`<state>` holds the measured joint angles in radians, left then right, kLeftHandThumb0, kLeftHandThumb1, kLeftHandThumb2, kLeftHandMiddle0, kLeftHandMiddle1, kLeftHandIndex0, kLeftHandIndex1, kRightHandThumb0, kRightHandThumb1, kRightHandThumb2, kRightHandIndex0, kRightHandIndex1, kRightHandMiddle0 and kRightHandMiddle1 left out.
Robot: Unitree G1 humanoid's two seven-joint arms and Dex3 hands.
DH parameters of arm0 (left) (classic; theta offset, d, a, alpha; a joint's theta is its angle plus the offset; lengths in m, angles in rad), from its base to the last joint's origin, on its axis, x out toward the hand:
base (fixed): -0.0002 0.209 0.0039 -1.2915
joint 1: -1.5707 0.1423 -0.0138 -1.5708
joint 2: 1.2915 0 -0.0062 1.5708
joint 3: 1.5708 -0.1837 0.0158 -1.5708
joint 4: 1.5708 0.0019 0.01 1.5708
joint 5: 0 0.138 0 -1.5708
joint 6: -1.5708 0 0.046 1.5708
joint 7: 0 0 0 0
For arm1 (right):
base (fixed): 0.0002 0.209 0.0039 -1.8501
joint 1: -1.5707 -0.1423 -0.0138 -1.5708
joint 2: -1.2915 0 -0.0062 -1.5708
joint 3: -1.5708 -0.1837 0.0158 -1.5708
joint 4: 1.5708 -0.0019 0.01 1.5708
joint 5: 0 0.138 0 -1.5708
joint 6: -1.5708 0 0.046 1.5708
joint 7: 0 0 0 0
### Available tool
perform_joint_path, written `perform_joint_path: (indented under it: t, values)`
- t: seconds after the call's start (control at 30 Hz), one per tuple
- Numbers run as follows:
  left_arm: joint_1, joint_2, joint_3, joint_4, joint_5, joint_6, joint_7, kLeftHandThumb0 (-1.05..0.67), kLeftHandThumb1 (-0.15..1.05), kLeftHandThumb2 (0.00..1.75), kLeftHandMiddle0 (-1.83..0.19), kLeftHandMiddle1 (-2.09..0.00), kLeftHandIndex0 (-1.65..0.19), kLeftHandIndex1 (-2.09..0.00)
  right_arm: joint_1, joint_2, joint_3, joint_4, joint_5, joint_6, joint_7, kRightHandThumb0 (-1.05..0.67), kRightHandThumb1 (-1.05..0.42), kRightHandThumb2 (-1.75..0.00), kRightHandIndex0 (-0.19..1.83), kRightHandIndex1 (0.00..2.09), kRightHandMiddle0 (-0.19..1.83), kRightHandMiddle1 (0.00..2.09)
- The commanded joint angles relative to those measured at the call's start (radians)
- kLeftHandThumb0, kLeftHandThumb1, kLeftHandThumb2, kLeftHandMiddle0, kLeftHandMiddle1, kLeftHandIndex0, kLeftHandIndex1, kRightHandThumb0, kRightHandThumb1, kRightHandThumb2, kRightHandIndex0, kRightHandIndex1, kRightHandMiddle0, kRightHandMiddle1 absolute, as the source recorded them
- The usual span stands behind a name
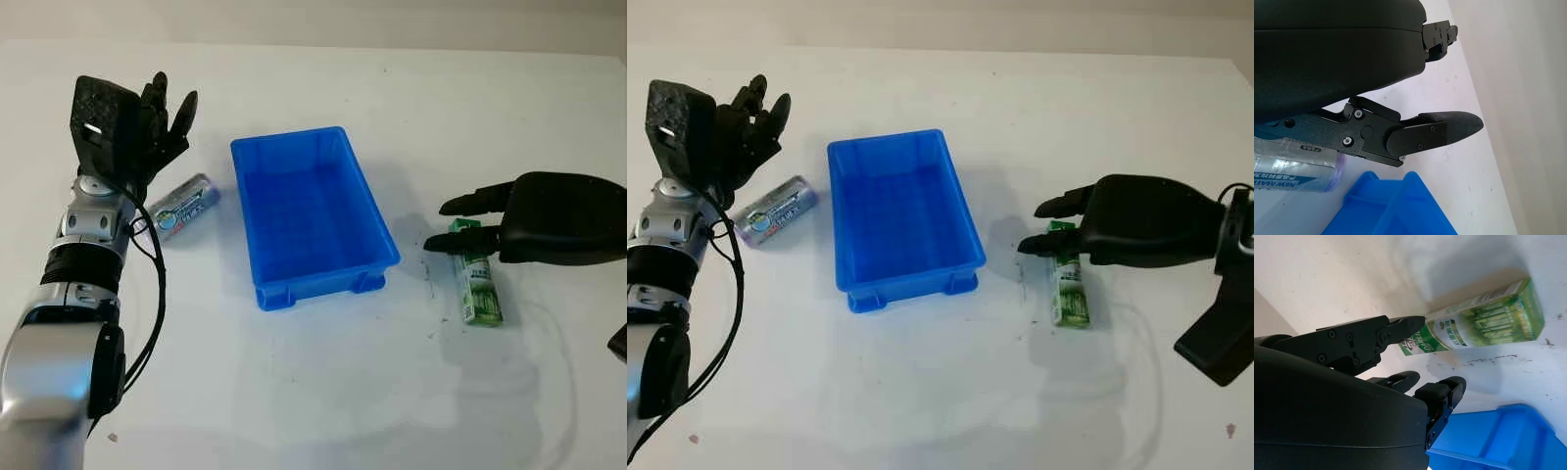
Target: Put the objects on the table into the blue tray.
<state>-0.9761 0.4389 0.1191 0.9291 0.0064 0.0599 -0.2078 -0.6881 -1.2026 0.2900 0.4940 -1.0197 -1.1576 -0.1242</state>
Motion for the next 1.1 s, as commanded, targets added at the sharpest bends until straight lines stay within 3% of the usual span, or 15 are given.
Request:
perform_joint_path:
  t: [0.0, 0.3, 0.4, 0.43, 0.5, 0.53, 0.57, 0.7, 0.9, 0.93, 1.0, 1.07]
  values:
    - [-0.022, 0.005, 0.001, 0.007, 0.002, -0.009, 0.007, -0.66, 1.05, 0.54, 0.18, -0.04, 0.17, -0.04, 0.024, -0.031, -0.021, -0.025, 0.034, 0.008, 0.027, 0.00, -1.03, -0.06, 0.42, 0.03, 0.40, 0.04]
    - [-0.012, 0.007, 0.005, -0.006, -0.004, -0.006, 0.006, -0.66, 1.05, 0.55, 0.18, -0.05, 0.16, -0.05, 0.083, -0.040, -0.044, -0.039, 0.025, 0.007, 0.007, -0.04, -1.01, -0.05, 0.45, 0.05, 0.42, 0.06]
    - [-0.010, 0.006, 0.008, -0.008, -0.010, -0.011, -0.002, -0.65, 1.05, 0.54, 0.18, -0.05, 0.17, -0.05, 0.088, -0.032, -0.029, -0.040, -0.053, 0.001, -0.086, -0.09, -0.99, -0.05, 0.58, 0.13, 0.56, 0.15]
    - [-0.008, 0.006, 0.007, -0.009, -0.012, -0.012, -0.005, -0.66, 1.05, 0.55, 0.18, -0.05, 0.17, -0.05, 0.087, -0.032, -0.023, -0.040, -0.076, -0.001, -0.113, -0.12, -0.98, -0.05, 0.63, 0.28, 0.58, 0.37]
    - [-0.006, 0.008, 0.005, -0.016, -0.009, -0.011, -0.004, -0.66, 1.05, 0.55, 0.18, -0.05, 0.17, -0.05, 0.086, -0.033, -0.014, -0.047, -0.114, 0.003, -0.151, -0.14, -0.98, -0.05, 0.43, 0.84, 0.39, 0.89]
    - [-0.005, 0.009, 0.004, -0.019, -0.008, -0.008, -0.002, -0.66, 1.05, 0.55, 0.18, -0.05, 0.17, -0.05, 0.087, -0.031, -0.010, -0.049, -0.121, 0.005, -0.155, -0.15, -0.99, -0.06, 0.31, 1.14, 0.32, 1.08]
    - [-0.004, 0.010, 0.004, -0.022, -0.006, -0.004, 0.000, -0.66, 1.05, 0.55, 0.18, -0.05, 0.17, -0.05, 0.089, -0.030, -0.008, -0.051, -0.124, 0.009, -0.154, -0.16, -1.00, -0.06, 0.23, 1.30, 0.28, 1.19]
    - [-0.006, 0.015, 0.000, -0.025, 0.003, 0.014, 0.012, -0.66, 1.05, 0.55, 0.17, -0.06, 0.15, -0.06, 0.100, -0.021, 0.002, -0.057, -0.152, 0.046, -0.172, -0.18, -1.03, -0.06, 0.20, 1.47, 0.21, 1.39]
    - [-0.002, 0.019, -0.002, -0.025, 0.007, 0.012, 0.007, -0.66, 1.05, 0.55, 0.17, -0.05, 0.17, -0.05, 0.097, -0.005, 0.052, -0.045, -0.228, 0.100, -0.288, -0.26, -1.02, -0.06, 0.29, 1.55, 0.26, 1.44]
    - [-0.001, 0.019, -0.001, -0.025, 0.006, 0.013, 0.006, -0.66, 1.05, 0.55, 0.17, -0.05, 0.17, -0.05, 0.093, -0.002, 0.065, -0.047, -0.257, 0.116, -0.331, -0.29, -1.02, -0.06, 0.32, 1.61, 0.25, 1.53]
    - [0.000, 0.019, 0.000, -0.025, 0.006, 0.013, 0.005, -0.66, 1.05, 0.56, 0.17, -0.05, 0.16, -0.05, 0.081, 0.004, 0.087, -0.056, -0.300, 0.151, -0.385, -0.34, -1.04, -0.06, 0.33, 1.97, 0.20, 1.87]
    - [0.000, 0.020, -0.001, -0.025, 0.007, 0.013, 0.005, -0.66, 1.05, 0.56, 0.17, -0.05, 0.16, -0.05, 0.071, 0.022, 0.092, -0.045, -0.296, 0.186, -0.402, -0.37, -1.04, -0.14, 0.49, 2.07, 0.19, 2.03]
